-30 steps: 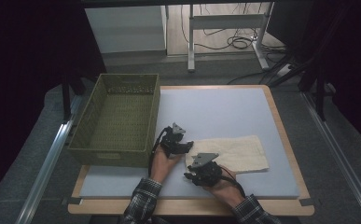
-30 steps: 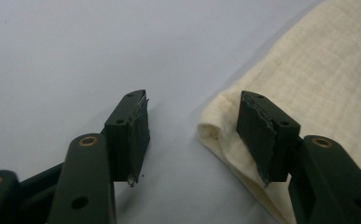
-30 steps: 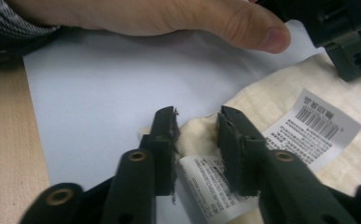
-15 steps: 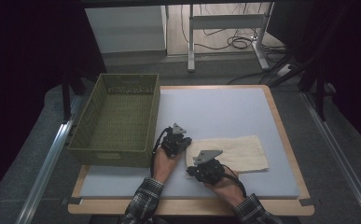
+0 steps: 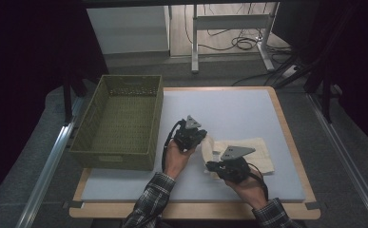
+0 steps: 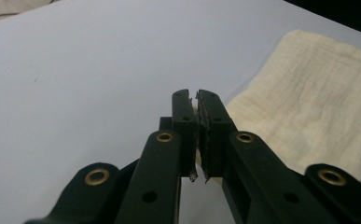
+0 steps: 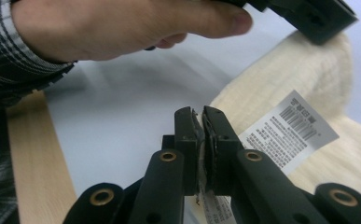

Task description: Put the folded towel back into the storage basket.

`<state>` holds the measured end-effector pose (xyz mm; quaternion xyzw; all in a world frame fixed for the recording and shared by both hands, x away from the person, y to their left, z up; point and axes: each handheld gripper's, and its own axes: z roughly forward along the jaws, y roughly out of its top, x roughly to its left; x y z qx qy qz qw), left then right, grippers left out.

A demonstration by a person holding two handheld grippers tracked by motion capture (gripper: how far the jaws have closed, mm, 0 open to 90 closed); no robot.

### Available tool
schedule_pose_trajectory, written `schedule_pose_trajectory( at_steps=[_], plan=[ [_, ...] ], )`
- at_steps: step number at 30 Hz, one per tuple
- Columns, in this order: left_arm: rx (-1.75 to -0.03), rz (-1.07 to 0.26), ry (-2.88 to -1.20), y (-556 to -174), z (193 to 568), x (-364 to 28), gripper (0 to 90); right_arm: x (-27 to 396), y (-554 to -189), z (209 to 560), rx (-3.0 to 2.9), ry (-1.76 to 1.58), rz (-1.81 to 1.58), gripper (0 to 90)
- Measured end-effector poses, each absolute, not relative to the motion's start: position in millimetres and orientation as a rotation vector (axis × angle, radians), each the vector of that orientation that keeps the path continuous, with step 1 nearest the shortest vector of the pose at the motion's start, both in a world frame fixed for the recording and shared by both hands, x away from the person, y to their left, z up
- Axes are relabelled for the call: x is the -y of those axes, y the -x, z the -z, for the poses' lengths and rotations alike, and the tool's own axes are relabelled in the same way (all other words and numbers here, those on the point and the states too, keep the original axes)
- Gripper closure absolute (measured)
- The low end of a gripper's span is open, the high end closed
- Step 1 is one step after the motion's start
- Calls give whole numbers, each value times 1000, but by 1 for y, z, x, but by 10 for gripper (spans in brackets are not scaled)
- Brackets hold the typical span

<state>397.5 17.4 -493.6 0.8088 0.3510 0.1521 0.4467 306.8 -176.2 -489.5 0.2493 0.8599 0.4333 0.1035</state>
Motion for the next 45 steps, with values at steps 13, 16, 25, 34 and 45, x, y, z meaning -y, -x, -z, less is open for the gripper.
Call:
schedule_pose_trajectory(
  at_steps=[13,16,25,34,45],
  plan=[
    [-778,-351,-2032,-410,498,25,864,227,-307,492,-2461,-872,-1276,850],
    [-765,-338,-2036,-413,498,36,863,238,-307,492,-2446,-897,-1272,851],
    [-706,-340,-2053,-418,493,69,861,266,-304,491,-2401,-958,-1266,848],
    [-663,-336,-2071,-423,490,98,859,294,-301,494,-2350,-1026,-1258,846],
    [-645,-323,-2103,-430,493,128,856,318,-301,496,-2311,-1091,-1240,840]
  ],
)
